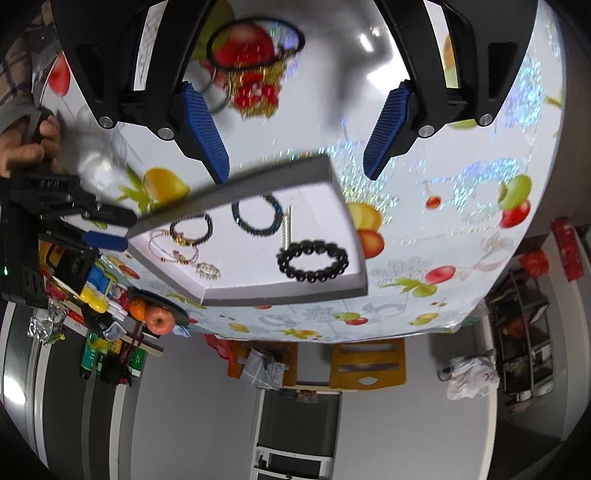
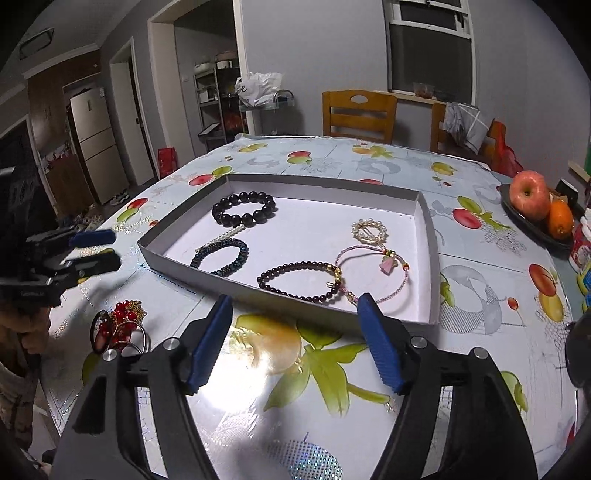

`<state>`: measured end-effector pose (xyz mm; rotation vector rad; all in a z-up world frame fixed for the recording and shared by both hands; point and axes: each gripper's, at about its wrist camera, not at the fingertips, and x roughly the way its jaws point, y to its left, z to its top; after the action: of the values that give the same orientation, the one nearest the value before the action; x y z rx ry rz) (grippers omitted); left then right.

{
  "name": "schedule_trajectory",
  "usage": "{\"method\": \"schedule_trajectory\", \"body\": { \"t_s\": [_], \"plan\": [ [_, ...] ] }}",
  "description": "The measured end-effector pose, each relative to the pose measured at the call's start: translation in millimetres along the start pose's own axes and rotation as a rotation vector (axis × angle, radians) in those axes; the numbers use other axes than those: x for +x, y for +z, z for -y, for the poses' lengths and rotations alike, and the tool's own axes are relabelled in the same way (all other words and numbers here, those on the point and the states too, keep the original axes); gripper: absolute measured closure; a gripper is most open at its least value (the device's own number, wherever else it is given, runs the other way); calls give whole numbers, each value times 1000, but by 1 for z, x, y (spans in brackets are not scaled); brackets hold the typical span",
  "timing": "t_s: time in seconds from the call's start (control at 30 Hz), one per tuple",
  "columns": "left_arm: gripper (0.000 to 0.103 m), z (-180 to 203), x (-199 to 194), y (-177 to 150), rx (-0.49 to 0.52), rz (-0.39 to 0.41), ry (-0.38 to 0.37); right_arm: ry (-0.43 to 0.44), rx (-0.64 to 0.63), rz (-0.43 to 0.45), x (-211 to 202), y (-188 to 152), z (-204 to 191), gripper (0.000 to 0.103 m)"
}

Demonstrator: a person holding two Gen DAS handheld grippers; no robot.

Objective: Organize jewelry
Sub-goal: 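Withdraw both grippers from the box toward the remaining jewelry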

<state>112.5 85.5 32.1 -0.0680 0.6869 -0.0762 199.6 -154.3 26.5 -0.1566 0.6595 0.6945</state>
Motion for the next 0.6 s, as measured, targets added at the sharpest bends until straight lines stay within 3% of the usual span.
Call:
{"method": "schedule_trajectory", "body": {
  "t_s": [0.33, 0.6],
  "plan": [
    [25, 10, -14, -34, 36, -30, -27, -4, 7, 22, -15, -13, -3, 20],
    [24, 8, -22, -41, 22, 29, -51, -59, 38, 63, -24, -15, 2, 10]
  ]
}}
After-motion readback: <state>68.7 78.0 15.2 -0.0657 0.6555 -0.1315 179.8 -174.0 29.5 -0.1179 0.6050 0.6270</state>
